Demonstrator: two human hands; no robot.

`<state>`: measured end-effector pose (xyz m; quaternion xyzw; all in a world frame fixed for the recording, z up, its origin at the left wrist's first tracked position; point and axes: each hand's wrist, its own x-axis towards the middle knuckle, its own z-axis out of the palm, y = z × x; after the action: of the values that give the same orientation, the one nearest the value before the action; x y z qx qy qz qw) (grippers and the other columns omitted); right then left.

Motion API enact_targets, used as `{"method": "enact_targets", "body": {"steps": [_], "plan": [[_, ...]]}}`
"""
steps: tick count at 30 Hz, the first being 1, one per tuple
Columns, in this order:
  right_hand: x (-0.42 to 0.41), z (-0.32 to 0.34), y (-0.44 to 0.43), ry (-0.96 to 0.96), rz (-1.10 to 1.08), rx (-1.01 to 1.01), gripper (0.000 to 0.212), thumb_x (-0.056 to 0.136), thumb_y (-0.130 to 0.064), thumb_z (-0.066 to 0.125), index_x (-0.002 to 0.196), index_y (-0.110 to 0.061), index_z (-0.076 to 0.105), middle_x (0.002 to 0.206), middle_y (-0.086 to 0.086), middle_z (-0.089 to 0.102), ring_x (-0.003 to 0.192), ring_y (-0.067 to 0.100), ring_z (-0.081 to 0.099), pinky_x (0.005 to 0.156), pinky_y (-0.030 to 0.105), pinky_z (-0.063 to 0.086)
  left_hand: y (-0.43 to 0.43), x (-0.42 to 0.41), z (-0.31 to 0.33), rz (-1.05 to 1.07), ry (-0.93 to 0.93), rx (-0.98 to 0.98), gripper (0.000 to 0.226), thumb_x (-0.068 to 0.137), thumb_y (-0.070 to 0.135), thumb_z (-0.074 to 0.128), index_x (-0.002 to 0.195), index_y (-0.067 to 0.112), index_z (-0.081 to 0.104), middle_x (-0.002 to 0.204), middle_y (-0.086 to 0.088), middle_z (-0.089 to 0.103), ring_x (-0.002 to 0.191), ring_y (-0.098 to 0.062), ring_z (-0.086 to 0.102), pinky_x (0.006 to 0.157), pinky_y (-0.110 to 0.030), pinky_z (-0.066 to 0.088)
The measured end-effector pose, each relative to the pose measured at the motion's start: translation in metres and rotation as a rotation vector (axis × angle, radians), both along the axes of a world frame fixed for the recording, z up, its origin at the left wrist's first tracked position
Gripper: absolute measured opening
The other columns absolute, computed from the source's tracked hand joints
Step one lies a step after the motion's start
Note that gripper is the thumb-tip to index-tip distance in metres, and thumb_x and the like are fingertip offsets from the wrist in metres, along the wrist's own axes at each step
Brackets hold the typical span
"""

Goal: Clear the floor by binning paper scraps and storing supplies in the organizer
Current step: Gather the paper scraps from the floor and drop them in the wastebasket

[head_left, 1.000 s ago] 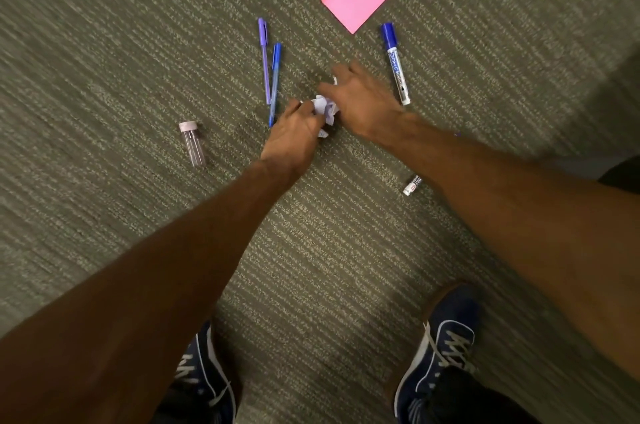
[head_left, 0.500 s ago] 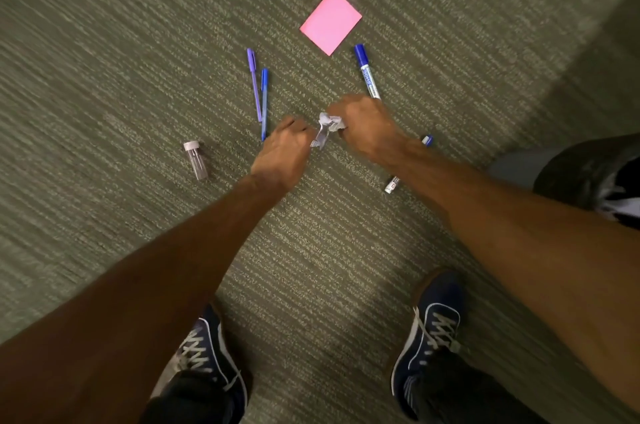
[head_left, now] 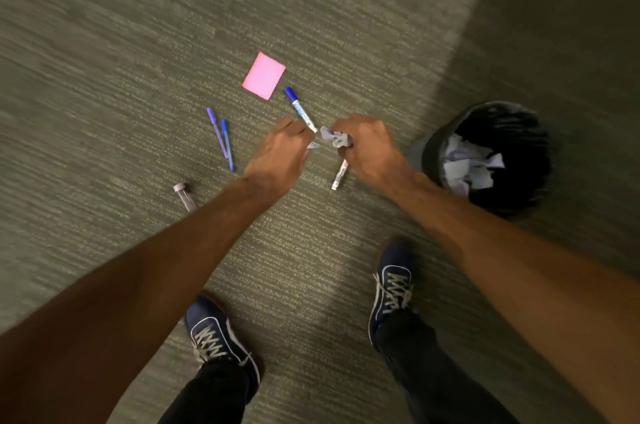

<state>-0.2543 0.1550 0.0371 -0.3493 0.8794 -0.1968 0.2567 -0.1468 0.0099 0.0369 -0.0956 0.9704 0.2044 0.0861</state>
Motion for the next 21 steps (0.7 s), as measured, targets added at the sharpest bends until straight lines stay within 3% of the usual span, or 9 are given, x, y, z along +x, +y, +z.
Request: {"method": "enact_targets", "body": {"steps": [4, 9, 16, 18, 21], "plan": [[-0.009, 0.040, 0.050, 0.092, -0.182, -0.042, 0.021, 0.099, -0.027, 0.062, 0.096, -0.010, 0.073, 0.094, 0.014, 0.070, 0.086, 0.033, 0.067, 0.074, 0.038, 0.050, 0.045, -0.032, 0.039, -0.105, 0.048, 0.041, 0.013, 0.089, -0.005, 0.063, 0.100, -0.006, 0.069, 0.104, -0.022, 0.069, 0.104, -0.040, 0.059, 0.090, -0.046, 0.046], [-0.024, 0.064, 0.122, 0.140, -0.373, -0.027, 0.012, 0.090, -0.007, 0.064, 0.098, -0.005, 0.074, 0.092, 0.018, 0.070, 0.089, 0.037, 0.067, 0.074, 0.044, 0.052, 0.116, -0.068, 0.057, -0.188, 0.071, 0.110, 0.018, 0.090, -0.003, 0.063, 0.107, -0.002, 0.069, 0.112, -0.018, 0.068, 0.112, -0.037, 0.057, 0.094, -0.045, 0.048], [-0.046, 0.042, 0.212, 0.135, -0.537, 0.070, 0.025, 0.087, -0.003, 0.068, 0.111, -0.009, 0.072, 0.108, 0.016, 0.071, 0.099, 0.031, 0.068, 0.080, 0.036, 0.053, 0.208, -0.113, 0.026, -0.316, 0.013, 0.107, 0.024, 0.093, 0.005, 0.063, 0.117, 0.002, 0.065, 0.120, -0.015, 0.065, 0.117, -0.034, 0.054, 0.094, -0.043, 0.048], [-0.054, 0.027, 0.228, 0.113, -0.541, 0.117, 0.024, 0.088, -0.009, 0.070, 0.112, -0.008, 0.071, 0.111, 0.017, 0.069, 0.101, 0.031, 0.068, 0.080, 0.034, 0.052, 0.226, -0.123, 0.011, -0.338, -0.026, 0.100, 0.030, 0.092, 0.009, 0.066, 0.121, 0.003, 0.062, 0.124, -0.016, 0.064, 0.120, -0.033, 0.053, 0.096, -0.041, 0.046], [-0.065, 0.006, 0.243, 0.076, -0.518, 0.115, 0.032, 0.084, -0.004, 0.071, 0.116, -0.007, 0.071, 0.116, 0.017, 0.069, 0.108, 0.031, 0.066, 0.086, 0.031, 0.050, 0.247, -0.136, -0.009, -0.359, -0.078, 0.096, 0.043, 0.091, 0.010, 0.067, 0.132, 0.005, 0.055, 0.133, -0.015, 0.060, 0.127, -0.032, 0.049, 0.102, -0.041, 0.045]]}}
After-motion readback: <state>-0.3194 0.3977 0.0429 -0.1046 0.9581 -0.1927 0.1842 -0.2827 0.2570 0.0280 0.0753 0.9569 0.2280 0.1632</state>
